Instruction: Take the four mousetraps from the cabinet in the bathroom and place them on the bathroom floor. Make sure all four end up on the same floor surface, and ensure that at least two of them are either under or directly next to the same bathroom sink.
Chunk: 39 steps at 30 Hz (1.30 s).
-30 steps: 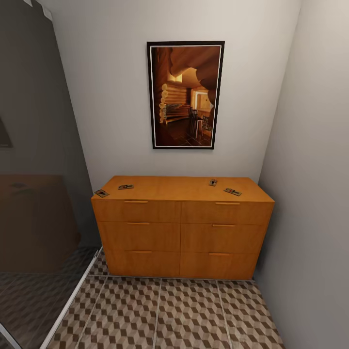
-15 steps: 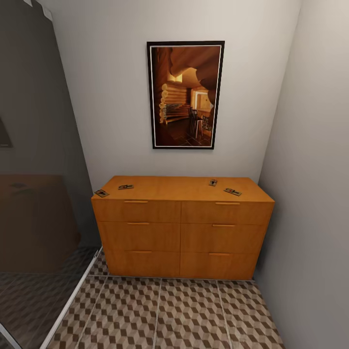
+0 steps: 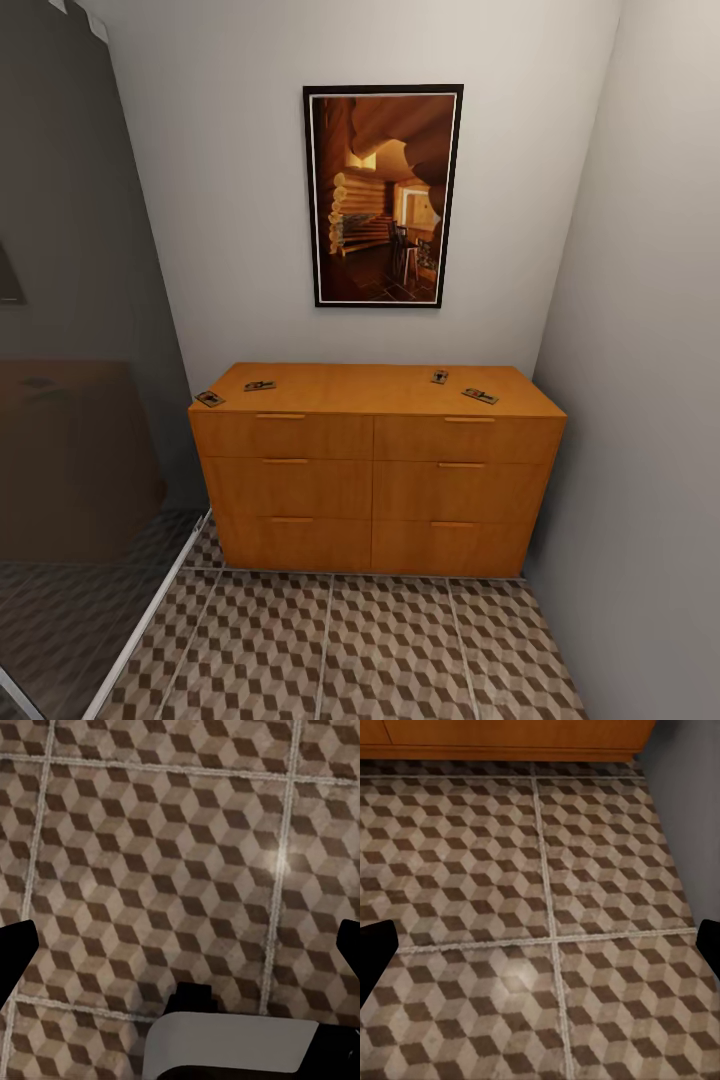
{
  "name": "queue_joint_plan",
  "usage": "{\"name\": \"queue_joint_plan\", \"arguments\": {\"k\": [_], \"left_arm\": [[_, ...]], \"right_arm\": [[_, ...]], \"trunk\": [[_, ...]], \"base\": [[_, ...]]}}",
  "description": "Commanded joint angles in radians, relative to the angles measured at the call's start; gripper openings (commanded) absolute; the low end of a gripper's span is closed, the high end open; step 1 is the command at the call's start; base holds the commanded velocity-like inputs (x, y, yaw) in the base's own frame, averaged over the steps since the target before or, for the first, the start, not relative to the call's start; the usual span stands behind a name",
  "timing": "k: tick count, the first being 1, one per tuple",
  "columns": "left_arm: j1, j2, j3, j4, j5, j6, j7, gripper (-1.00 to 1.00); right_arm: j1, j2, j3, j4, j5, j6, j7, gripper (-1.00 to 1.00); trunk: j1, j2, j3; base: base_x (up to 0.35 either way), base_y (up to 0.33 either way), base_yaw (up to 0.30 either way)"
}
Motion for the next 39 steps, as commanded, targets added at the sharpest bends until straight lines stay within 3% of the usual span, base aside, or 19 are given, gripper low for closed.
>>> {"name": "queue_joint_plan", "arguments": {"k": [1, 9, 13, 17, 18, 21, 26, 29, 31, 35, 39], "left_arm": [[-0.001, 0.0, 0.001, 0.001, 0.002, -0.003, 0.002, 1.0], [-0.001, -0.001, 0.0, 0.002, 0.002, -0.003, 0.002, 1.0], [-0.001, -0.006, -0.001, 0.007, 0.002, -0.004, 0.002, 1.0], [-0.001, -0.01, 0.0, 0.017, 0.001, -0.004, 0.002, 1.0], [-0.001, -0.01, 0.0, 0.018, 0.001, -0.004, 0.002, 1.0], [-0.001, -0.011, 0.0, 0.02, 0.001, -0.004, 0.002, 1.0], [-0.001, -0.011, 0.001, 0.021, 0.001, -0.004, 0.002, 1.0], [-0.001, -0.011, 0.001, 0.021, 0.001, -0.003, 0.002, 1.0], [-0.001, -0.011, 0.001, 0.021, 0.001, -0.003, 0.002, 1.0], [-0.001, -0.011, 0.001, 0.021, 0.001, -0.003, 0.002, 1.0], [-0.001, -0.011, 0.0, 0.024, 0.002, -0.003, 0.002, 1.0]], "right_arm": [[-0.001, 0.002, -0.002, 0.001, 0.005, -0.002, -0.004, 1.0], [-0.001, 0.006, -0.005, -0.003, 0.005, 0.004, -0.005, 1.0], [-0.003, 0.006, -0.007, -0.061, 0.005, 0.041, -0.01, 1.0], [-0.005, 0.006, -0.007, -0.256, 0.004, 0.26, -0.01, 1.0], [-0.005, 0.006, -0.007, -0.331, 0.004, 0.37, -0.009, 1.0], [-0.005, 0.006, -0.007, -0.48, 0.004, 0.551, -0.008, 1.0], [-0.006, 0.001, -0.007, -0.688, 0.006, 0.7, -0.016, 1.0], [-0.023, -0.038, -0.007, -0.786, 0.007, 0.817, -0.026, 1.0], [-0.033, -0.094, -0.008, -0.835, 0.006, 0.904, -0.026, 1.0], [-0.054, -0.169, -0.008, -0.901, 0.004, 0.987, -0.026, 1.0], [-0.08, -0.223, -0.009, -0.973, 0.004, 1.062, -0.027, 1.0]], "trunk": [[0.0, -0.001, -0.001], [0.0, -0.001, -0.001], [0.0, -0.001, -0.001], [0.0, -0.001, -0.001], [0.0, -0.001, -0.001], [0.0, -0.001, -0.001], [0.0, -0.001, -0.001], [0.0, -0.001, -0.001], [0.0, -0.001, -0.001], [0.0, -0.001, -0.001], [0.0, -0.001, -0.001]], "base": [[0.0, 0.0, 0.0], [0.0, 0.0, 0.0], [0.0, 0.0, 0.0], [0.0, 0.0, 0.0], [0.0, 0.0, 0.0], [0.0, 0.0, 0.0], [0.0, 0.0, 0.0], [0.0, 0.0, 0.0], [0.0, 0.0, 0.0], [0.0, 0.0, 0.0], [0.0, 0.0, 0.0]]}}
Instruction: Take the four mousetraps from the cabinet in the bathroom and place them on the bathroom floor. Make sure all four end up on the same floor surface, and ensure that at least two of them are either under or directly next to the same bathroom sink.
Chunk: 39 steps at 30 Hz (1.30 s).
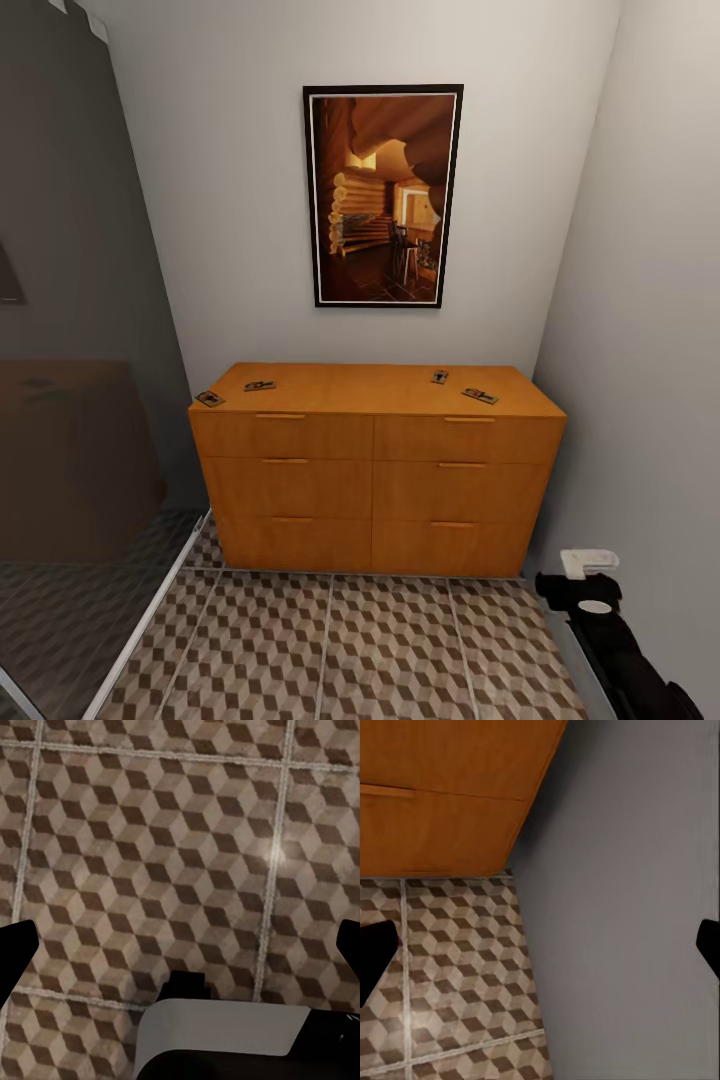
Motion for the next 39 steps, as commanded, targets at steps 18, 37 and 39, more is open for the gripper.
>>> {"name": "queue_joint_plan", "arguments": {"k": [18, 37, 39], "left_arm": [[-0.001, -0.003, 0.001, 0.008, 0.001, -0.003, 0.002, 1.0], [-0.001, -0.003, 0.0, 0.009, 0.001, -0.003, 0.002, 1.0], [-0.001, -0.003, 0.0, 0.009, 0.001, -0.004, 0.002, 1.0]], "right_arm": [[-0.434, -0.226, -0.009, -0.277, -0.002, 0.495, 0.005, 1.0], [-0.615, -0.218, 0.0, -0.084, -0.005, 0.498, 0.474, 1.0], [-0.63, -0.219, 0.001, -0.083, -0.004, 0.496, 0.491, 1.0]], "trunk": [[0.0, -0.001, -0.001], [0.0, -0.001, -0.001], [0.0, -0.001, -0.001]], "base": [[0.0, 0.0, 0.0], [0.0, 0.0, 0.0], [0.0, 0.0, 0.0]]}}
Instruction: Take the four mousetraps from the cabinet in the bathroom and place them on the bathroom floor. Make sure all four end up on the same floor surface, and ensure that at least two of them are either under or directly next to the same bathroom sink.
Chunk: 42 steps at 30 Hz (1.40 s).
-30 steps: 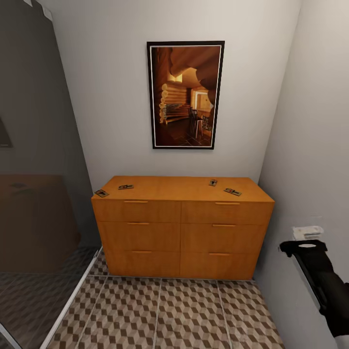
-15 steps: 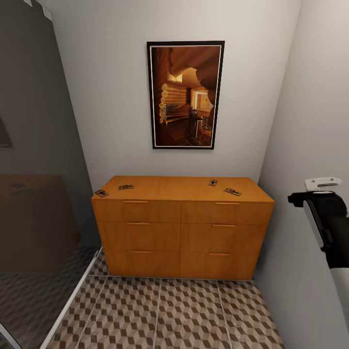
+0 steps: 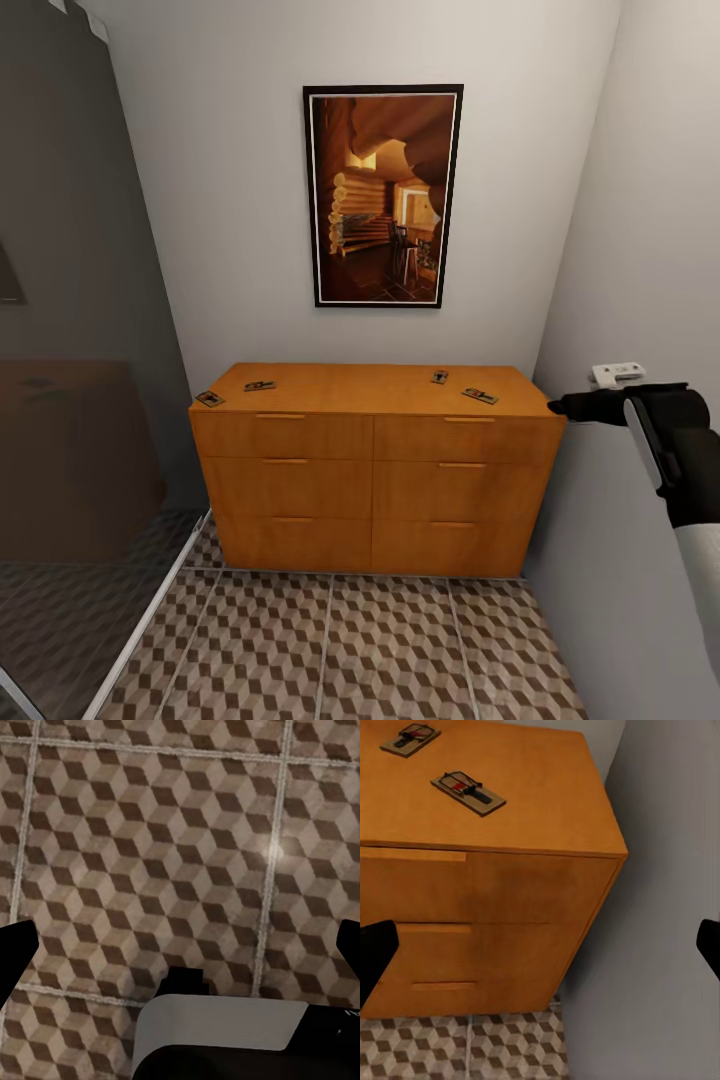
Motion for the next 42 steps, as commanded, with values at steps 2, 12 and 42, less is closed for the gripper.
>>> {"name": "queue_joint_plan", "arguments": {"k": [2, 12, 42], "left_arm": [[-0.001, 0.0, 0.0, 0.0, 0.002, -0.003, 0.003, 1.0], [-0.001, 0.0, 0.001, 0.0, 0.001, -0.003, 0.003, 1.0], [-0.001, 0.0, 0.001, 0.0, 0.001, -0.004, 0.003, 1.0]], "right_arm": [[-0.007, -0.001, 0.0, 0.0, 0.004, 0.003, 0.011, 1.0], [-0.013, -0.002, 0.02, -0.007, 0.006, 0.0, 0.018, 1.0], [-0.013, 0.002, 0.051, 0.001, 0.009, 0.001, 0.018, 1.0]], "trunk": [[0.0, -0.001, -0.001], [0.0, -0.001, -0.001], [0.0, -0.001, -0.001]], "base": [[0.0, 0.0, 0.0], [0.0, 0.0, 0.0], [0.222, 0.0, 0.0]]}}
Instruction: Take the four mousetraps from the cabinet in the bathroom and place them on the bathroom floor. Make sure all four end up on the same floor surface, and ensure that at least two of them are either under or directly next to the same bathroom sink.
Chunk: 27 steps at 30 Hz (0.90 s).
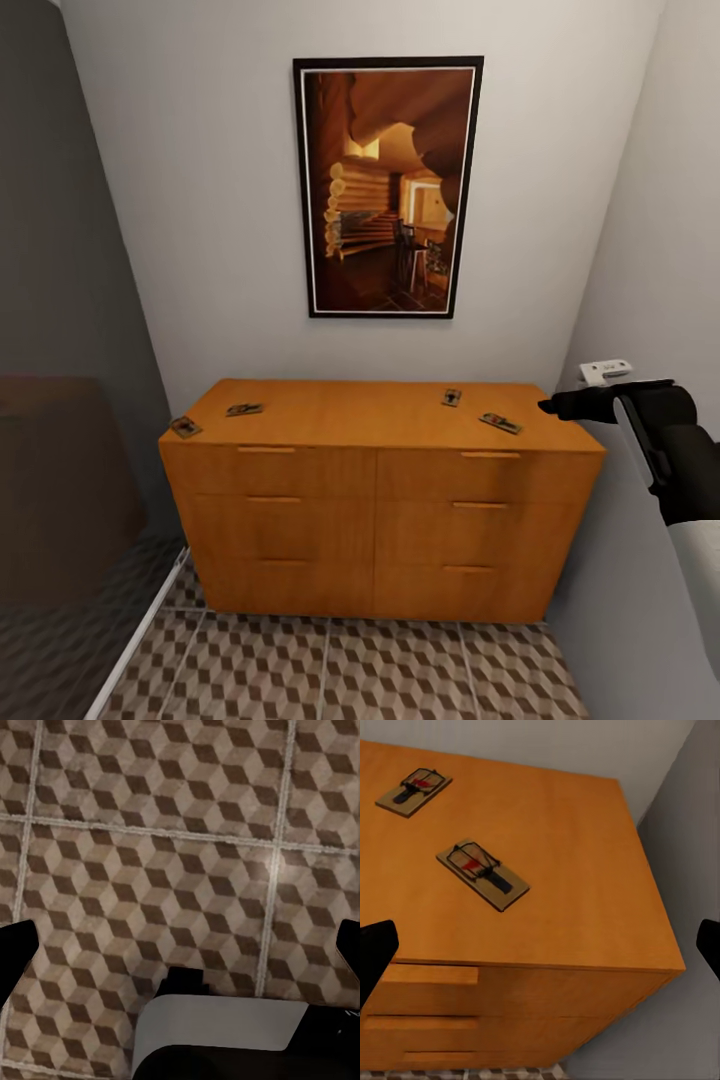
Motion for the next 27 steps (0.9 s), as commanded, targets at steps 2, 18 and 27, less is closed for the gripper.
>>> {"name": "queue_joint_plan", "arguments": {"k": [2, 18, 27], "left_arm": [[-0.001, 0.0, 0.0, 0.0, 0.002, -0.003, 0.002, 1.0], [-0.001, 0.0, -0.001, 0.0, 0.002, -0.003, 0.002, 1.0], [-0.001, 0.0, -0.001, 0.0, 0.002, -0.003, 0.002, 1.0]], "right_arm": [[-0.001, 0.0, 0.003, -0.001, 0.004, 0.003, 0.004, 1.0], [-0.001, -0.01, 0.008, 0.039, 0.005, 0.002, 0.144, 1.0], [-0.001, -0.012, 0.009, 0.051, 0.005, 0.002, 0.17, 1.0]], "trunk": [[0.0, -0.001, -0.001], [0.0, -0.001, -0.001], [0.0, -0.001, -0.001]], "base": [[0.288, 0.0, 0.0], [0.083, 0.0, 0.0], [0.001, 0.0, 0.0]]}}
